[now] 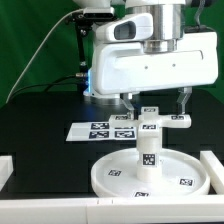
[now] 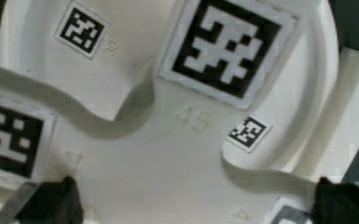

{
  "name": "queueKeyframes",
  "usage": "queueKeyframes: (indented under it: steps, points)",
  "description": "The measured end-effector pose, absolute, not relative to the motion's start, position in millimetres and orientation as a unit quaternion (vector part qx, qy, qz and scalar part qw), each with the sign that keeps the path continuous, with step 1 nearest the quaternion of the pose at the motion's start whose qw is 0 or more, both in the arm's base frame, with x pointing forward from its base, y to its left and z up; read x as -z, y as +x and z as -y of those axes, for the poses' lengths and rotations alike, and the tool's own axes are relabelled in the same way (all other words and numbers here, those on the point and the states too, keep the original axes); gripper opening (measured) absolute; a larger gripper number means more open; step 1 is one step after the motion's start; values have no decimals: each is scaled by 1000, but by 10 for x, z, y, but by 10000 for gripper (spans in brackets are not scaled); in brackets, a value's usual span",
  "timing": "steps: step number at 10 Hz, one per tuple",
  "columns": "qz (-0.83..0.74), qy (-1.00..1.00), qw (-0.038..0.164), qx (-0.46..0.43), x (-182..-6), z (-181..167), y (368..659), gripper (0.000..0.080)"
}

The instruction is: Assemble round table

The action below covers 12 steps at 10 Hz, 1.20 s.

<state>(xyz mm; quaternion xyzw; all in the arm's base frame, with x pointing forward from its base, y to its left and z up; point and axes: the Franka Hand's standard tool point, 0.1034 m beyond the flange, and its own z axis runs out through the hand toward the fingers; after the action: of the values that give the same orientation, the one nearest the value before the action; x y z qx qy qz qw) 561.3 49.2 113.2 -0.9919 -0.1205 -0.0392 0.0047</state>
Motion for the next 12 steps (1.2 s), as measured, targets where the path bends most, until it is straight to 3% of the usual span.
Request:
queueKeyframes:
  steps: [3,5,12]
  points:
    - [192,-981,7,26,-1186,-487,5625,649]
    - [302,-953,-9,27,-1274,-502,5690,649]
    - [344,-938,-17,25,-1168,-437,5674,649]
